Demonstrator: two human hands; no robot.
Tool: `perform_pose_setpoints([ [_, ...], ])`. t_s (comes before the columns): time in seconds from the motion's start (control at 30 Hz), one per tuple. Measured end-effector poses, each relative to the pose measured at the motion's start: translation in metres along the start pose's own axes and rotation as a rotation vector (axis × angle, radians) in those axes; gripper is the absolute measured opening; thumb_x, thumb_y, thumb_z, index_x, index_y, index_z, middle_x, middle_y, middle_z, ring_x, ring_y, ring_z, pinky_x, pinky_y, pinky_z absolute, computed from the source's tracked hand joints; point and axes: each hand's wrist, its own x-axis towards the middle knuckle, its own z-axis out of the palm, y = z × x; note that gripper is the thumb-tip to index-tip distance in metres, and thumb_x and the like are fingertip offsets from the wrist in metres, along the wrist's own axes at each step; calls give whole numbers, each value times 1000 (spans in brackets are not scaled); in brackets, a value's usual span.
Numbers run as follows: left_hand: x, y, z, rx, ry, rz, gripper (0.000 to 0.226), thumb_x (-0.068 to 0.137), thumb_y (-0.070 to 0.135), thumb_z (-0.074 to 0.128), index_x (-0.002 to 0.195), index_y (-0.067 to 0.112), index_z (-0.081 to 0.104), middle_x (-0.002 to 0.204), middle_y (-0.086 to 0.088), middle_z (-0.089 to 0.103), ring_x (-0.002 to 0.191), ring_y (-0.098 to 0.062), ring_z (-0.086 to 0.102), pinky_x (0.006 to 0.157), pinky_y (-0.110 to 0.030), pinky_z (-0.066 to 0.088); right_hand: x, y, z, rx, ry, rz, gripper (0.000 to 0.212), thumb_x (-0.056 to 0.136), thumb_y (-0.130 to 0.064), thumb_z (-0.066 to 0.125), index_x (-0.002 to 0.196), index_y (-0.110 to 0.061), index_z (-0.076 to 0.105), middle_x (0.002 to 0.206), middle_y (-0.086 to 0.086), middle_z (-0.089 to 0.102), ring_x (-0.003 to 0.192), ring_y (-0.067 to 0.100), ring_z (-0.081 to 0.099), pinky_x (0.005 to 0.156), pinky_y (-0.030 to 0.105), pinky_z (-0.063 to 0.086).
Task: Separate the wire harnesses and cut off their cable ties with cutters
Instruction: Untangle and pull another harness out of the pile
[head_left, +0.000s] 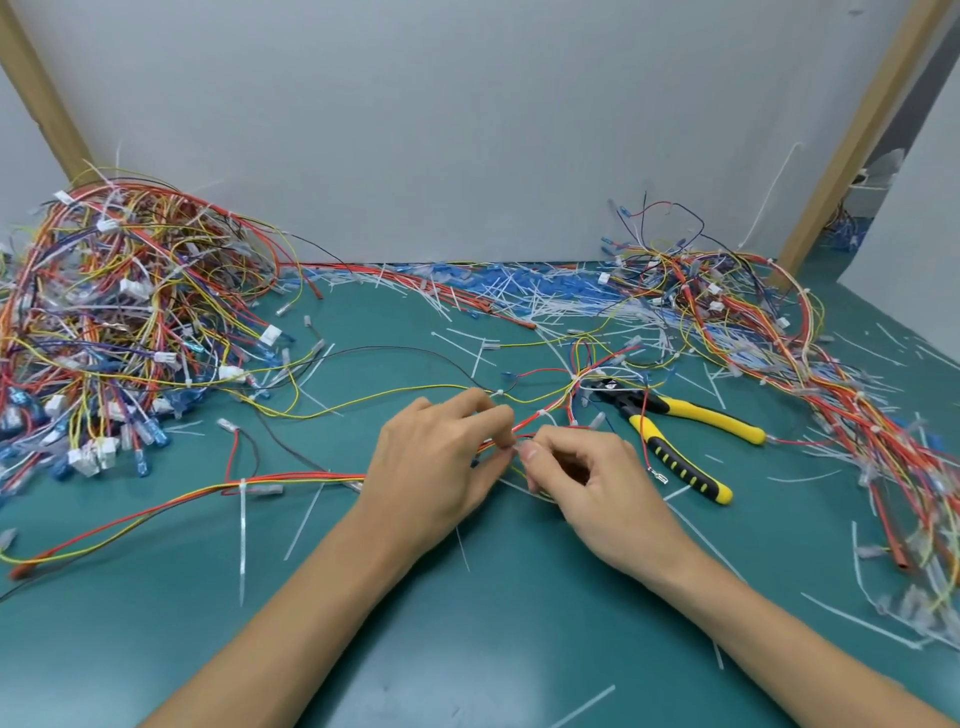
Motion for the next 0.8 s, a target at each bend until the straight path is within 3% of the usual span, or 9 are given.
perform_pose_setpoints([
  [0.13,2,1,6,47,24,-29,19,79,28,81,75,27,62,73,10,65,56,-22,54,51,-26,36,1,1,-1,-18,25,-25,39,100,-15,59,62,-8,51,57,6,42,54,6,35,54,20,28],
  [0.23,4,-1,9,42,33,-81,17,82,33,78,77,28,62,74,10,67,62,-23,61,47,-27,38,4,2,-1,-3,27,-12,39,99,-15,59,62,-6,49,59,11,42,56,12,35,56,28,29],
  [0.33,3,1,13,45,24,-102,15,88,35,72,82,28,60,80,10,70,67,-24,64,46,-30,44,6,3,-1,48,44,10,42,101,-16,58,60,-15,48,58,10,42,58,14,37,59,35,31],
  [0.4,1,-2,12,-29,-12,-147,14,91,41,68,91,31,58,87,15,70,71,-19,65,54,-34,49,6,4,-4,73,74,18,42,101,-17,57,60,-18,50,56,7,42,56,15,39,59,36,33],
  [0.5,0,-17,2,-326,-175,-258,26,86,48,72,106,37,59,89,19,67,73,-6,62,68,-31,52,8,10,-12,-5,142,-7,38,99,-18,60,62,-13,54,57,7,45,55,15,39,57,31,33],
  [0.57,2,-27,-8,-565,-248,-347,22,88,41,73,105,32,64,84,12,70,69,-9,66,69,-26,54,9,14,-14,-71,182,-16,37,97,-19,63,62,-11,53,57,6,45,55,15,38,55,27,31],
  [0.63,5,-38,-16,-720,-283,-443,10,98,30,62,101,24,68,85,3,75,69,-19,72,69,-29,58,11,19,-16,-102,226,-7,37,96,-19,63,62,-12,53,56,4,46,54,14,39,55,25,31],
  [0.73,7,-46,-26,-851,-447,-472,23,104,7,46,111,15,66,93,-4,78,73,-22,73,70,-24,54,14,24,-19,-110,292,17,35,97,-18,63,63,-10,56,54,-4,46,53,7,38,54,20,30],
  [0.8,8,-45,-30,-899,-524,-476,35,96,-11,45,117,10,64,97,-7,78,77,-21,72,72,-22,52,15,26,-21,-120,309,16,34,97,-20,62,65,-11,58,55,-3,50,53,8,39,54,20,31],
])
